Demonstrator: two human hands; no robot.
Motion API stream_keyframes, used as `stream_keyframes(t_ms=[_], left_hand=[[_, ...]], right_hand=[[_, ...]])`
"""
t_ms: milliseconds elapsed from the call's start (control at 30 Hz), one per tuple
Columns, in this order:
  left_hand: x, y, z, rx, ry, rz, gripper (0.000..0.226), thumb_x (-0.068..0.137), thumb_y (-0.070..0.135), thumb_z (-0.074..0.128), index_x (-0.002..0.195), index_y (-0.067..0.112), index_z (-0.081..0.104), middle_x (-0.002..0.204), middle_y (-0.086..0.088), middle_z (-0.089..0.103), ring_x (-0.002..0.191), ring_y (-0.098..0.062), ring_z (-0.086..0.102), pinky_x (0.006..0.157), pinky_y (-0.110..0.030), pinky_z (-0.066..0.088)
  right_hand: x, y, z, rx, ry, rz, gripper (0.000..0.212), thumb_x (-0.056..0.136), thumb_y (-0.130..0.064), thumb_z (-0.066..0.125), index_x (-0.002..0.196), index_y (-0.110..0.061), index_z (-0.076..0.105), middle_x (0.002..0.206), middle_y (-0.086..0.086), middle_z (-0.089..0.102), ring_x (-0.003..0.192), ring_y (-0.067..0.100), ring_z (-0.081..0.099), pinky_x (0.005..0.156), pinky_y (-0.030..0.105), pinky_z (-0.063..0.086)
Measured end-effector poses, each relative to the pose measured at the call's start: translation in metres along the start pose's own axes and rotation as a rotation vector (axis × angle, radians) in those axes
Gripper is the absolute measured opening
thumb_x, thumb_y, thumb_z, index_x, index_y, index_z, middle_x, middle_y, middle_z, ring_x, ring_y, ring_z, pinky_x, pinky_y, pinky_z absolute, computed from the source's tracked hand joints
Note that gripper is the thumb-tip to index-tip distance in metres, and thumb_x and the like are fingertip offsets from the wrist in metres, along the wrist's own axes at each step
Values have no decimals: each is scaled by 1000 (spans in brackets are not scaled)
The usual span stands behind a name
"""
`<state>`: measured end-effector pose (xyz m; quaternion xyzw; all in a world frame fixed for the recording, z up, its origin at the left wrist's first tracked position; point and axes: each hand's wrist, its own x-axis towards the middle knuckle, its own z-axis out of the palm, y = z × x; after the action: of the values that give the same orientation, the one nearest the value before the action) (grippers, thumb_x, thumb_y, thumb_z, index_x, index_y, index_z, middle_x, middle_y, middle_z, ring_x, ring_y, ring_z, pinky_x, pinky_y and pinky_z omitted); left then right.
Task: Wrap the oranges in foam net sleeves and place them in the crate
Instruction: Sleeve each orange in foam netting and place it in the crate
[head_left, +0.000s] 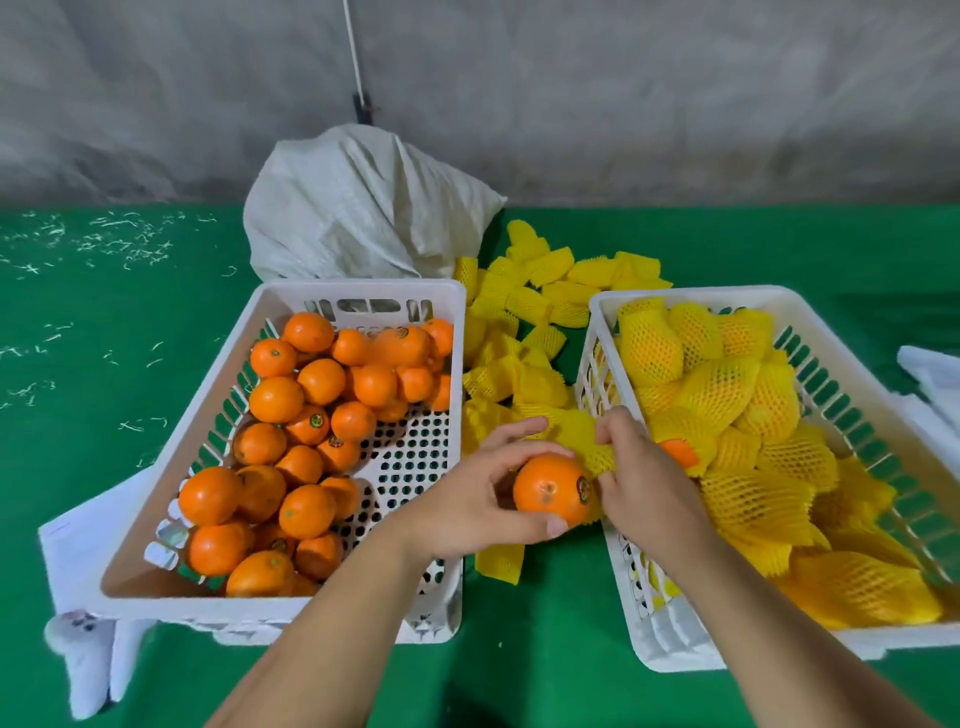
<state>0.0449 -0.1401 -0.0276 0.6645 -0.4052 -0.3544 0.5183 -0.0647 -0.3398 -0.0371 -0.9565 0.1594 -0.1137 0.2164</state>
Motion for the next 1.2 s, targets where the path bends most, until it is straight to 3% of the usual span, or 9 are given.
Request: stream_keyframes(t_ms=[167, 300, 400, 500, 633, 833, 967, 1067, 1200], left_hand=[[12, 4, 2, 222, -220, -156, 62, 82, 43, 88, 134, 59, 58, 161, 29, 10, 150, -6, 27, 116, -36, 45], [18, -7, 7, 240, 2, -131, 70, 84, 44, 86, 146, 33, 56, 150, 20, 39, 139, -6, 45, 115, -28, 45], [18, -12, 16, 362, 184, -38, 66, 84, 47, 86, 141, 29, 56, 136, 15, 51, 120, -5, 55, 99, -11, 44], [15, -15, 24, 438, 322, 14, 72, 81, 53, 83, 140, 37, 44, 124, 21, 51, 106, -3, 57, 85, -4, 42], [14, -14, 27, 247, 451, 64, 86, 79, 55, 82, 144, 46, 27, 135, 27, 42, 121, 3, 56, 93, -20, 54], [15, -15, 27, 247, 660, 113, 67, 88, 36, 82, 143, 43, 43, 134, 16, 36, 121, 18, 44, 90, -1, 41], [13, -19, 24, 169, 394, 94, 81, 89, 32, 80, 155, 35, 33, 144, 1, 47, 124, -12, 60, 93, -28, 58], [10, -23, 23, 318, 351, 103, 91, 89, 35, 81, 161, 40, 26, 148, 13, 44, 132, -6, 53, 104, -27, 52], [13, -20, 30, 289, 561, 74, 79, 82, 45, 85, 149, 40, 44, 108, 20, 70, 87, -2, 69, 70, -20, 54]], right_hand=[[9, 7, 5, 145, 89, 13, 18, 92, -17, 65, 103, -22, 52, 82, -5, 55, 68, 17, 53, 57, 30, 33], [10, 14, 7, 284, 138, 14, 11, 94, -16, 67, 100, -22, 61, 81, -8, 60, 71, 12, 58, 59, 29, 45], [7, 15, 6, 246, 104, -6, 18, 93, -18, 68, 111, -19, 61, 95, -2, 64, 81, 16, 61, 68, 38, 54], [4, 13, 5, 207, 101, -80, 22, 93, -19, 66, 114, -21, 59, 99, -5, 60, 80, 13, 56, 63, 36, 48], [-3, 8, 3, 112, 113, -255, 27, 89, -15, 67, 113, -21, 57, 104, -5, 61, 86, 17, 59, 61, 32, 48], [-7, 2, 5, -8, 136, -445, 22, 100, -30, 50, 120, -22, 50, 112, -1, 58, 83, 22, 62, 56, 36, 53], [-5, 2, 5, -17, 92, -401, 21, 92, -29, 48, 111, -22, 41, 107, 1, 51, 81, 30, 58, 53, 34, 42], [-4, 4, 5, -3, 83, -372, 28, 91, -20, 58, 110, -23, 37, 108, 5, 54, 84, 32, 58, 57, 35, 43], [-9, -2, 0, 13, 147, -449, 22, 91, -18, 46, 112, -19, 42, 108, 8, 58, 84, 32, 61, 60, 40, 54]])
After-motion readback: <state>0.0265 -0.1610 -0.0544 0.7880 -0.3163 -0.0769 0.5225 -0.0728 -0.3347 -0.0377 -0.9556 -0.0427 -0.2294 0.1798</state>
